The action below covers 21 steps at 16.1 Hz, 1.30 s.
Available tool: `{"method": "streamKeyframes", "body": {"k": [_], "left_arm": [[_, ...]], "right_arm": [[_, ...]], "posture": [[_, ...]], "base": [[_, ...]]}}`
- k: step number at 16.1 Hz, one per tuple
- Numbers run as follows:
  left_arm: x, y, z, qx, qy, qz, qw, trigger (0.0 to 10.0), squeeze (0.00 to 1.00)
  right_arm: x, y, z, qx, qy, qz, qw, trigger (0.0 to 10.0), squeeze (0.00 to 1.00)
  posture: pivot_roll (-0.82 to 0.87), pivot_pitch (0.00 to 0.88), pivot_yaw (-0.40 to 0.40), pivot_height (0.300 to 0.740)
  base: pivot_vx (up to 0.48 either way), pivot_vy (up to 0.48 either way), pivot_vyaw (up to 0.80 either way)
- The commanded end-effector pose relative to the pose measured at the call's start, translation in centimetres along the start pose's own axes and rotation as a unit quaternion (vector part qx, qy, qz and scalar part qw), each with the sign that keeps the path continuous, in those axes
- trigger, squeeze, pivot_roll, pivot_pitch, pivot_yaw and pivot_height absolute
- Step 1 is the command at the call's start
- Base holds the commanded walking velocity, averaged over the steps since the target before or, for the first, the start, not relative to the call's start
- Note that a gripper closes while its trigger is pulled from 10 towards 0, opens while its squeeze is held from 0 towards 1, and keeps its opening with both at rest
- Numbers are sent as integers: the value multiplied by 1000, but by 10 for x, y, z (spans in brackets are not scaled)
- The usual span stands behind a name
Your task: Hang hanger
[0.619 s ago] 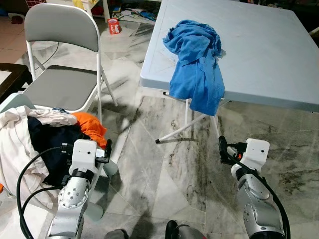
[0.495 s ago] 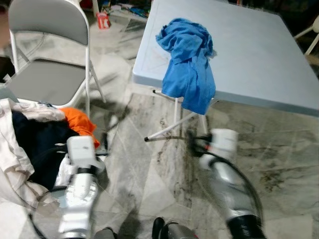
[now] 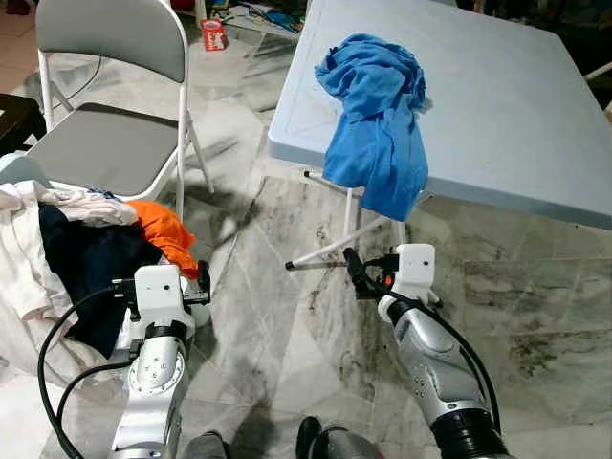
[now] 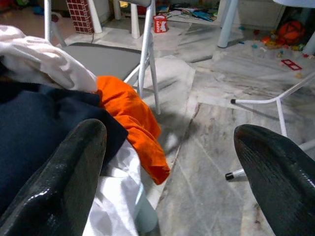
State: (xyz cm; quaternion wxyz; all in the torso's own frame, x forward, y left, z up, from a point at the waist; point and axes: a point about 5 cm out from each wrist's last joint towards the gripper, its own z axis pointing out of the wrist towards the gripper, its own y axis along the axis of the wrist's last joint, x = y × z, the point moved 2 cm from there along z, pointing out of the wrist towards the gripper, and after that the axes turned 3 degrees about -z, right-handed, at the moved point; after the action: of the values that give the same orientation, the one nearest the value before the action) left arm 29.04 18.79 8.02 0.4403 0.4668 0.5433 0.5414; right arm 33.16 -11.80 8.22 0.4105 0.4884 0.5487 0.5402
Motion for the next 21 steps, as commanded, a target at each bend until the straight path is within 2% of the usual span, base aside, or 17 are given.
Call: {"method": "streamKeyframes", "body": {"k": [1, 3, 5, 7, 9, 13, 14, 17, 19, 21], "left_arm": [[0, -1, -2, 4, -10, 8, 1000, 10000, 0], [-1, 0, -1, 5, -24, 18, 1000, 10000, 0], [-4, 2, 3, 6, -44, 26, 999, 10000, 0], [-8, 4, 8, 7, -62, 33, 998, 10000, 0], [-12, 7, 12, 6, -78, 39, 996, 10000, 0], [-12, 10, 16, 5, -95, 56, 994, 10000, 0], [-12, 10, 17, 5, -97, 59, 994, 10000, 0], [-10, 9, 17, 5, -88, 64, 994, 10000, 0], [-6, 6, 11, 6, -75, 54, 996, 10000, 0], [0, -6, 0, 23, -61, 48, 997, 10000, 0]], "right_arm": [[-21, -1, -4, -3, -43, -2, 999, 10000, 0], [-41, -2, -7, -2, -83, 5, 997, 10000, 0], [-50, -6, -11, 2, -103, 16, 995, 10000, 0], [-52, -10, -15, 1, -119, 23, 993, 10000, 0], [-48, -15, -19, -3, -124, 47, 991, 10000, 0], [-42, -24, -24, -1, -139, 58, 989, 10000, 0], [-41, -25, -25, -1, -140, 52, 989, 10000, 0], [-39, -19, -27, -12, -125, -5, 992, 10000, 0], [-37, -11, -32, -23, -79, -22, 996, 10000, 0], [-40, -11, -35, -20, -56, -45, 997, 10000, 0]], "posture": [[202, 216, -120, 740], [199, 209, -90, 740], [187, 199, -58, 740], [176, 193, -28, 740], [170, 185, 4, 740], [167, 182, 68, 740], [167, 182, 68, 740], [154, 179, 29, 740], [144, 166, -14, 740], [141, 145, -43, 740]], "base": [[0, 0, 0], [0, 0, 0], [0, 0, 0], [0, 0, 0], [0, 0, 0], [0, 0, 0], [0, 0, 0], [0, 0, 0], [0, 0, 0], [0, 0, 0]]}}
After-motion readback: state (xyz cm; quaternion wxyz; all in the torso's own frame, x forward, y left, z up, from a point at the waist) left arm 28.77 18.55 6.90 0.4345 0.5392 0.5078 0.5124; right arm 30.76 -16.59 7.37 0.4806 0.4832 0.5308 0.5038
